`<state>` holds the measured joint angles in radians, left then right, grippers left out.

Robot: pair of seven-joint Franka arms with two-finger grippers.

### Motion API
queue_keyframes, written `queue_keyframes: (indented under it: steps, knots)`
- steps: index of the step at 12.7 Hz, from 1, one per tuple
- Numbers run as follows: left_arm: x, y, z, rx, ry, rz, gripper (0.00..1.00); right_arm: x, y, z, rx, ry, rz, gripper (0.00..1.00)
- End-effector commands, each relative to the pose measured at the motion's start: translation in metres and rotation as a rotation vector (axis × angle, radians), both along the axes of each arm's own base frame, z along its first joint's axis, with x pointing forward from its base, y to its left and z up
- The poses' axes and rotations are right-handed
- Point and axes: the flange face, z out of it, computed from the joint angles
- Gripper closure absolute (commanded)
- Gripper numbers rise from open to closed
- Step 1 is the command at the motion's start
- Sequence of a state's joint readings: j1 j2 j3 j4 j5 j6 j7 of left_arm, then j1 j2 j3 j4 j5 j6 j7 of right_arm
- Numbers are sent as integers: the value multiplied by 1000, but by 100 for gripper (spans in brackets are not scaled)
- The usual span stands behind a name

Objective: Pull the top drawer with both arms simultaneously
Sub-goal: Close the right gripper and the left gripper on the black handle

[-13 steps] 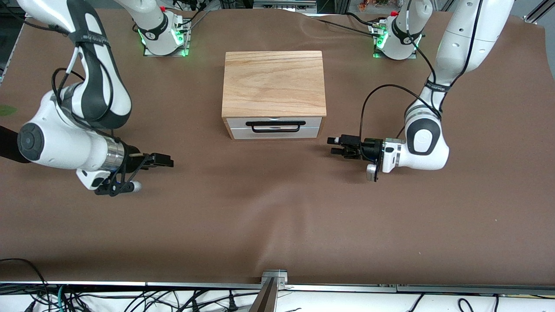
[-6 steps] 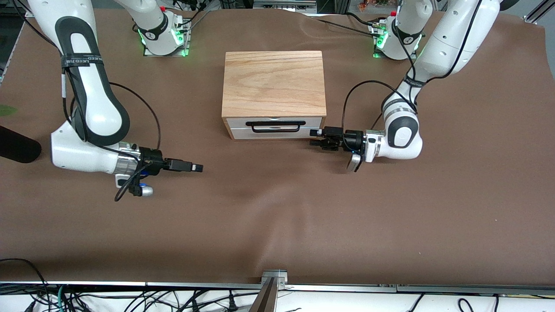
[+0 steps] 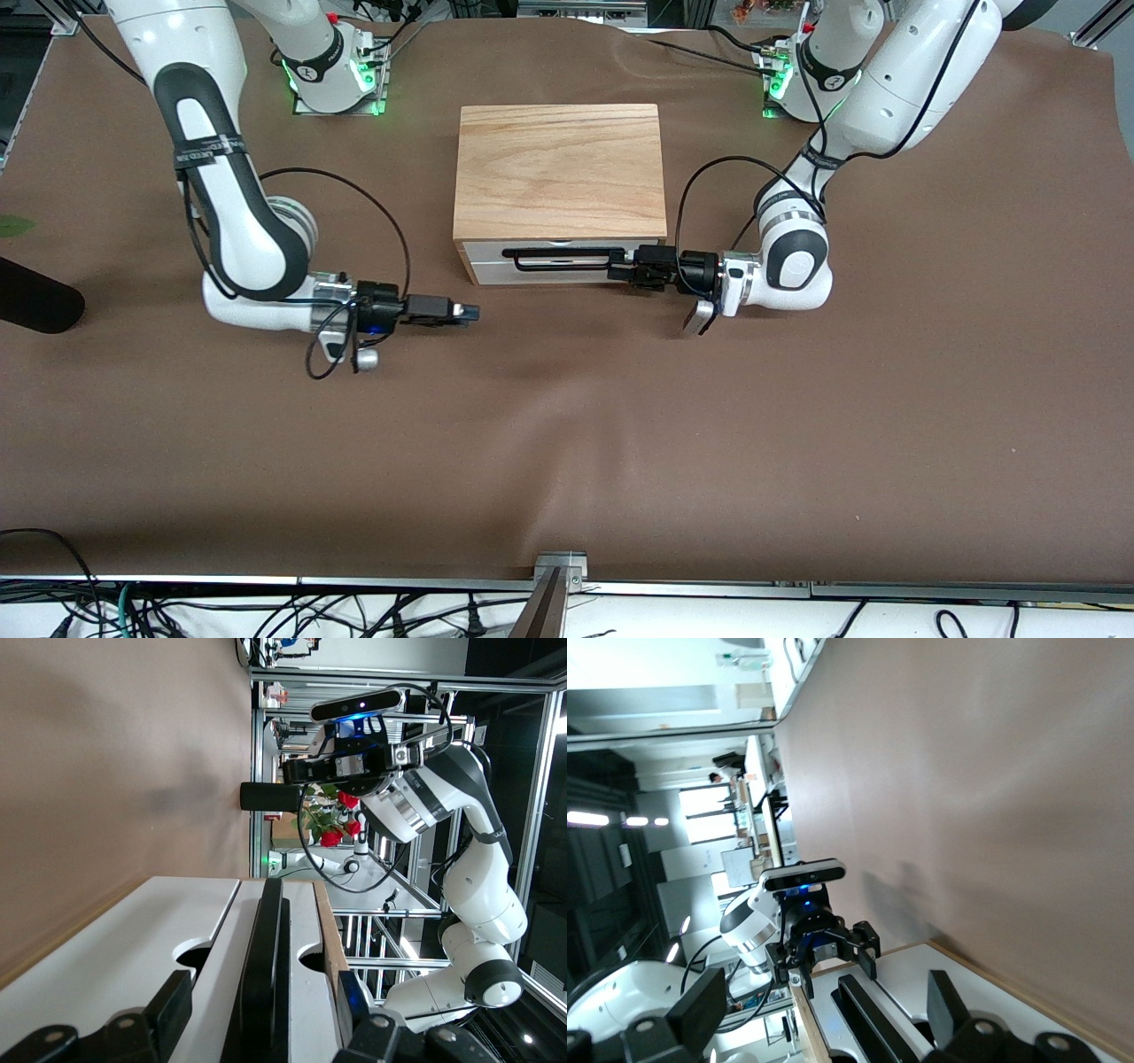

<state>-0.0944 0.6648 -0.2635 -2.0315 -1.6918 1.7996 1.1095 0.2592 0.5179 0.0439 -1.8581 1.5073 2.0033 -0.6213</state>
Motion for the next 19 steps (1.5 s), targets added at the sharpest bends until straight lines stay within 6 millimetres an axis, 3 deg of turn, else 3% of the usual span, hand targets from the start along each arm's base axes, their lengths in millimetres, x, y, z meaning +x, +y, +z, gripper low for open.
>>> queue_keyframes:
  steps: [1, 4, 7, 8, 9, 10, 12, 15, 19]
  knots:
    - [-12, -2, -1, -14, -13, 18, 40, -21, 7, -14, 61, -82, 15, 0]
    - [-18, -9, 0, -21, -15, 7, 64, -44, 14, -32, 109, -147, 76, 0]
    - [-23, -13, 0, -25, -10, -1, 64, -64, 21, -50, 135, -192, 131, 0]
    - [-24, -13, -1, -24, -9, -2, 70, -70, 23, -57, 163, -195, 154, 0]
    - [-25, -12, -2, -21, -8, -1, 88, -77, 23, -65, 177, -204, 170, 0]
    - [-26, -12, -4, -10, -4, 1, 100, -84, 23, -74, 192, -223, 187, 0]
    - [-27, -12, -5, -7, 0, 1, 100, -92, 27, -85, 240, -234, 216, 0]
    - [-26, -12, -4, -5, 3, -2, 100, -90, 32, -82, 244, -250, 226, 0]
    - [-17, -12, 3, -8, 11, 9, 100, -64, 40, -88, 285, -256, 165, 0]
